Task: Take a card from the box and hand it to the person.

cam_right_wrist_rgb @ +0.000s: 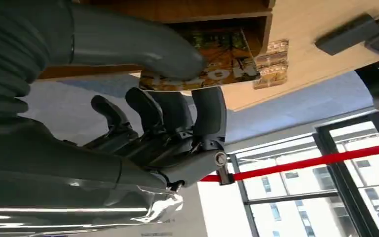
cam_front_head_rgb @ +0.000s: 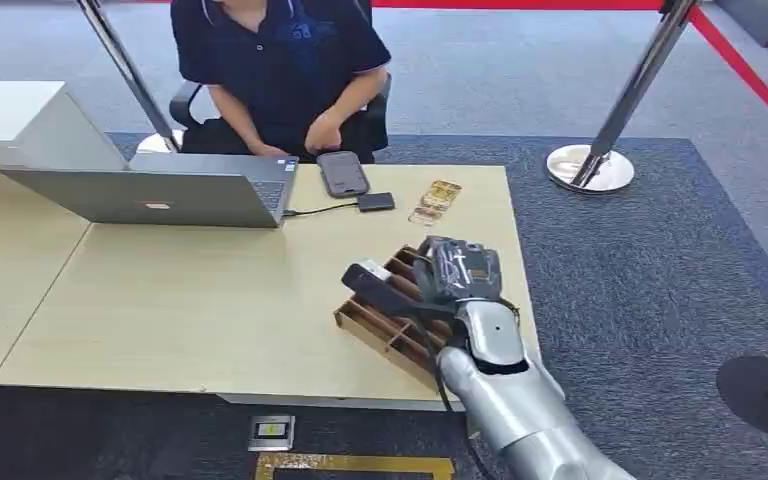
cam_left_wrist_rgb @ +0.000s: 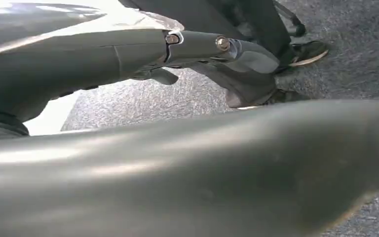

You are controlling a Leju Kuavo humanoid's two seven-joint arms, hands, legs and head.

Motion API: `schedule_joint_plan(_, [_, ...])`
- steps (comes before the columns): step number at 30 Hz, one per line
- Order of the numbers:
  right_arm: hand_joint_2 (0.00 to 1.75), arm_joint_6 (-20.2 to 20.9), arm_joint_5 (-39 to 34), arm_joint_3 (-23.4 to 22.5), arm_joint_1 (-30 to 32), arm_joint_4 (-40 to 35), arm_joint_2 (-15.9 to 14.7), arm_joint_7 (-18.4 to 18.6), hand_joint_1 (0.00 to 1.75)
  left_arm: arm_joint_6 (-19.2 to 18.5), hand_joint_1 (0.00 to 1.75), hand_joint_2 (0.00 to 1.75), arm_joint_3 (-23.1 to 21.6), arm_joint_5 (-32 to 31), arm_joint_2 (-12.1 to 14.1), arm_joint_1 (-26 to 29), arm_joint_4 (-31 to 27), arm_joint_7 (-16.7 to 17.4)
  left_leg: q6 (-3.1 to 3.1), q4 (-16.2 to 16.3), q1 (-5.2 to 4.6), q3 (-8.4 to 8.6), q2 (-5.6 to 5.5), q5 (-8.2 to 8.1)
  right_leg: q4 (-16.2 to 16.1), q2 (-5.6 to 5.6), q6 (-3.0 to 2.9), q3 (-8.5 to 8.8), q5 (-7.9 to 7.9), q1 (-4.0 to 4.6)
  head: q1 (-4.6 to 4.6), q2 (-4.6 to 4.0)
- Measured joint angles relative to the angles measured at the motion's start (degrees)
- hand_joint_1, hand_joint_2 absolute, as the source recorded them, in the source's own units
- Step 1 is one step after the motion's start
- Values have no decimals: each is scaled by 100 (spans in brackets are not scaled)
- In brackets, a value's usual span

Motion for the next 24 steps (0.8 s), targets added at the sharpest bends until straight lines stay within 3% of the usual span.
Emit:
schedule_joint_plan(8, [175, -22, -17, 186, 15, -470, 0, -50, 141, 2, 0, 0, 2, 2, 0, 0, 0, 0, 0, 0, 0, 1, 0, 0, 0, 0, 0, 0, 0, 0, 2, 0])
schedule_joint_plan(17, [175, 96, -102, 485, -32, -1654, -142, -41, 138, 48, 0, 0, 4, 92, 0, 1, 0, -2, 0, 0, 0, 1, 0, 0, 0, 0, 0, 0, 0, 0, 2, 0])
schedule_joint_plan(24, [175, 190, -260, 612, -534, -1754, -140, -18, 152, 83, 0, 0, 7, 111, 0, 1, 0, -2, 0, 0, 0, 0, 0, 1, 3, 0, -1, 2, 1, 0, 2, 0])
